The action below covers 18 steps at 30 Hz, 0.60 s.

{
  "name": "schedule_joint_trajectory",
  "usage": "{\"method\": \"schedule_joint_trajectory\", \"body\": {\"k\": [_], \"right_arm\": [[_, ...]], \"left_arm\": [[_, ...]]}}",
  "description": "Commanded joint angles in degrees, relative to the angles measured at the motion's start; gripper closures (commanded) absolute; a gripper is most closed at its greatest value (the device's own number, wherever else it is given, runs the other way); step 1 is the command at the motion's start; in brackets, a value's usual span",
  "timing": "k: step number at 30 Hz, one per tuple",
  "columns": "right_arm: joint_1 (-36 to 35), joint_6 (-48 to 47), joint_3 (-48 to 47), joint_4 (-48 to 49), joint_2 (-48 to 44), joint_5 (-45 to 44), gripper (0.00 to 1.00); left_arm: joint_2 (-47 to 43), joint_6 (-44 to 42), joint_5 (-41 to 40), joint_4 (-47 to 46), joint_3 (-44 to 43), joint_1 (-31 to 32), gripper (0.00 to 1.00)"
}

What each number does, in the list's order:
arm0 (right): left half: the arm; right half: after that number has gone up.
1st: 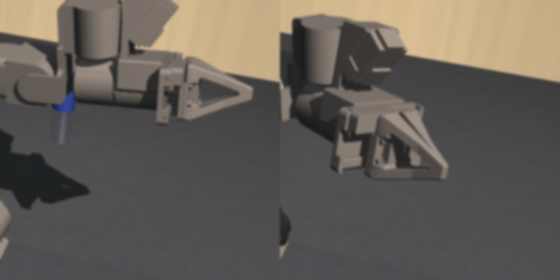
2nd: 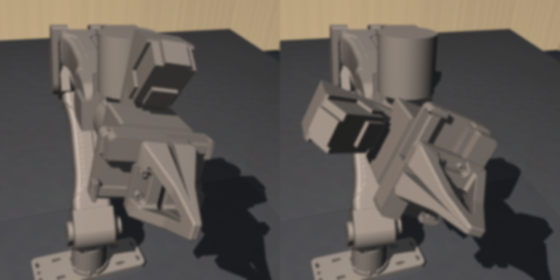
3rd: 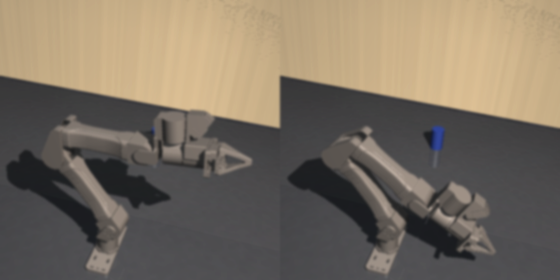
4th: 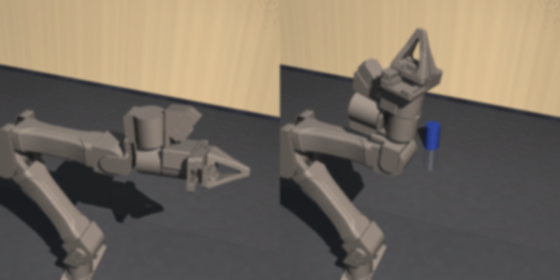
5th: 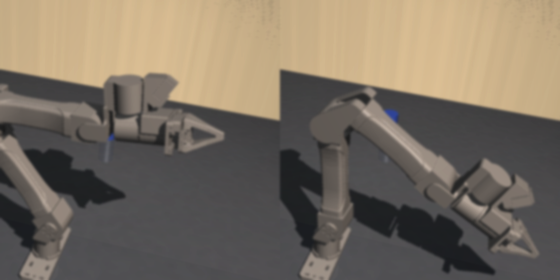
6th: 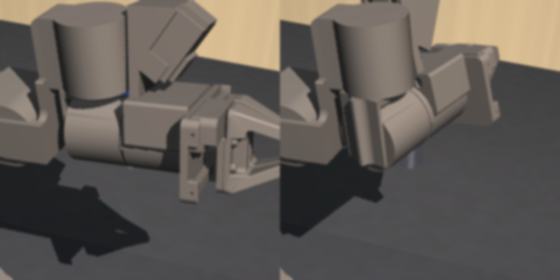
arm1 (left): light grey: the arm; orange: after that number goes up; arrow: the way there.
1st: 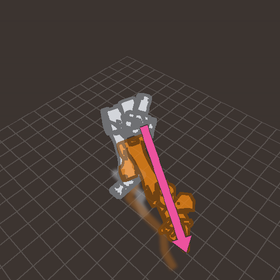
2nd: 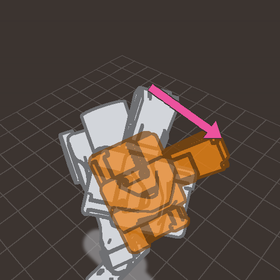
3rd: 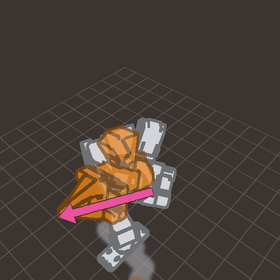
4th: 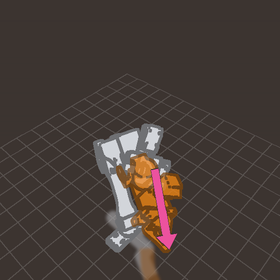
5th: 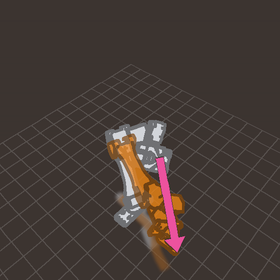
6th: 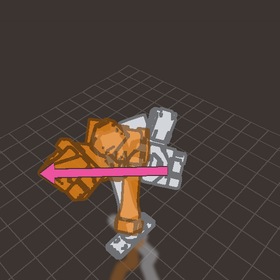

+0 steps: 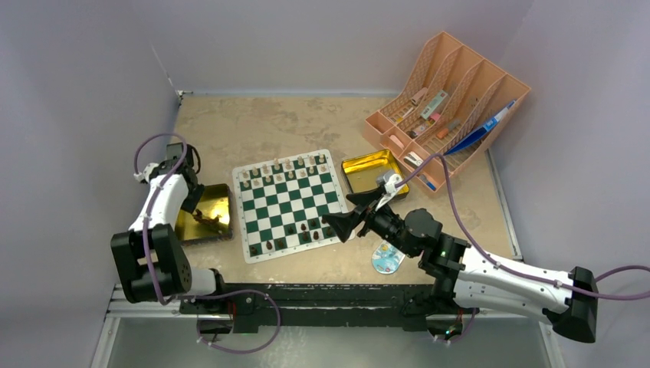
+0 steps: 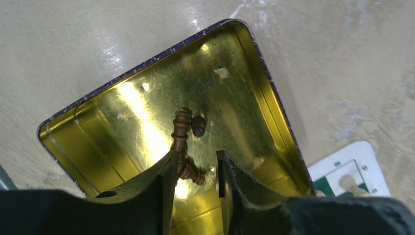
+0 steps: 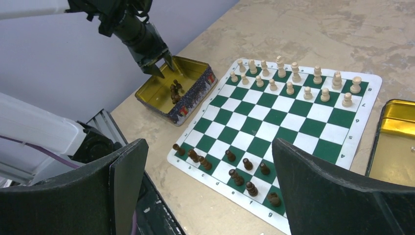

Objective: Set up the chess pieces on the board
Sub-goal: Pick up the chess piece from the storage box.

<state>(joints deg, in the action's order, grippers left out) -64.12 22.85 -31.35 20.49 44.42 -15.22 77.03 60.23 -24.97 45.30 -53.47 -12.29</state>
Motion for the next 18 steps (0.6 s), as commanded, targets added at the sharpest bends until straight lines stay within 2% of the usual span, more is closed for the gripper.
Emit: {"method": "schedule_joint_trajectory", "body": {"k": [1, 6, 18], "right_arm": [[0.1, -1.4, -0.7, 4.3, 0.1, 0.8, 0.01], [0.1, -1.2, -0.4, 4.3, 0.0, 0.6, 0.01], [0.0, -1.6, -0.5, 5.0, 0.0, 0.7, 0.01]], "left_arm": [[2.4, -3.5, 2.3, -5.6, 2.1, -3.0, 0.68], [3.7, -6.9, 5.2, -9.0, 2.1, -4.3, 0.72], [8.3, -8.8, 6.5, -8.0, 0.3, -4.3, 0.71]]}}
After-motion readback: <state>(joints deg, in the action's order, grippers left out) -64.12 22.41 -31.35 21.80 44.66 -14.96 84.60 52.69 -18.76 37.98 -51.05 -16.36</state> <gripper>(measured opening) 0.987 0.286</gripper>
